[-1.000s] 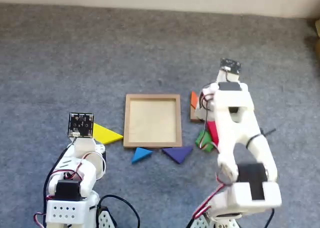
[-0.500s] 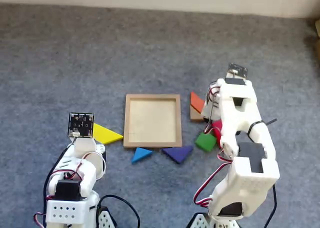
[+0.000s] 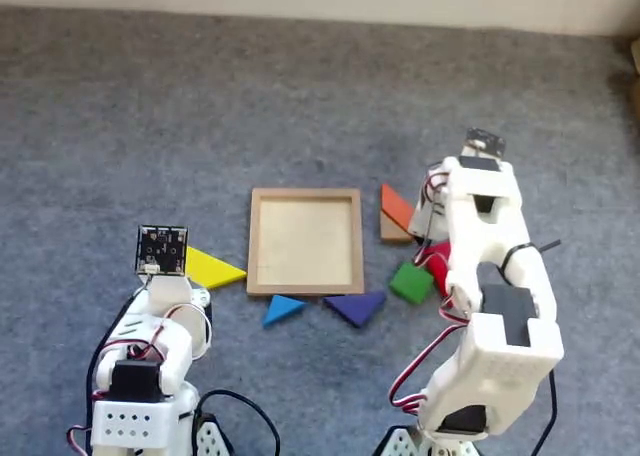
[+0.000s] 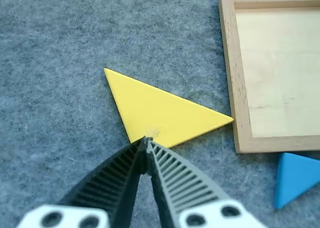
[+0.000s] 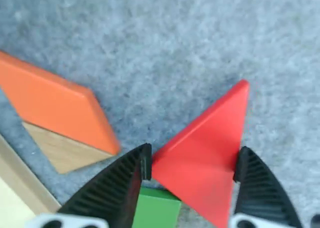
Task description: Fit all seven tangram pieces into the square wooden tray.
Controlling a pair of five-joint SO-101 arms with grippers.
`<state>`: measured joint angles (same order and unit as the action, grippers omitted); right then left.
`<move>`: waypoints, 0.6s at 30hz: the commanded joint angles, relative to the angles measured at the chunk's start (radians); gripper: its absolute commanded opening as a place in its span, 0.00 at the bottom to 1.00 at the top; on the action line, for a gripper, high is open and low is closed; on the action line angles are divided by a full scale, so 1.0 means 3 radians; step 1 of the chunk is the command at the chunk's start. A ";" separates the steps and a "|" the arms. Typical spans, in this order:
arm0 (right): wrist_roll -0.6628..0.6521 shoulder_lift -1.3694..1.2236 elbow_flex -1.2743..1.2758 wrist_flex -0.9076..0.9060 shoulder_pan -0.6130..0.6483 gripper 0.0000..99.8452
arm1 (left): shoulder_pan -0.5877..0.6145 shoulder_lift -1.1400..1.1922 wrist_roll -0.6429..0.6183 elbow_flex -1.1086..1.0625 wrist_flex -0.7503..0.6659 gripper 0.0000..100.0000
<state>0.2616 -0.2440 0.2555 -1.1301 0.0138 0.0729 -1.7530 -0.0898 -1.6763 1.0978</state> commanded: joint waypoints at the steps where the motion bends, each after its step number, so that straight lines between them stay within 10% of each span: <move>1: 0.0015 -0.0008 0.0023 -0.0049 -0.0038 0.26 | -0.0028 -0.0079 0.0026 -0.0074 0.0026 0.01; 18: -0.0363 -0.0192 0.0090 -0.0529 0.0202 0.36 | -0.0028 -0.0079 0.0026 -0.0074 0.0026 0.01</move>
<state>0.1880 -0.3007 0.2677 -1.2344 0.0445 0.0729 -1.7530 -0.0898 -1.6763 1.0978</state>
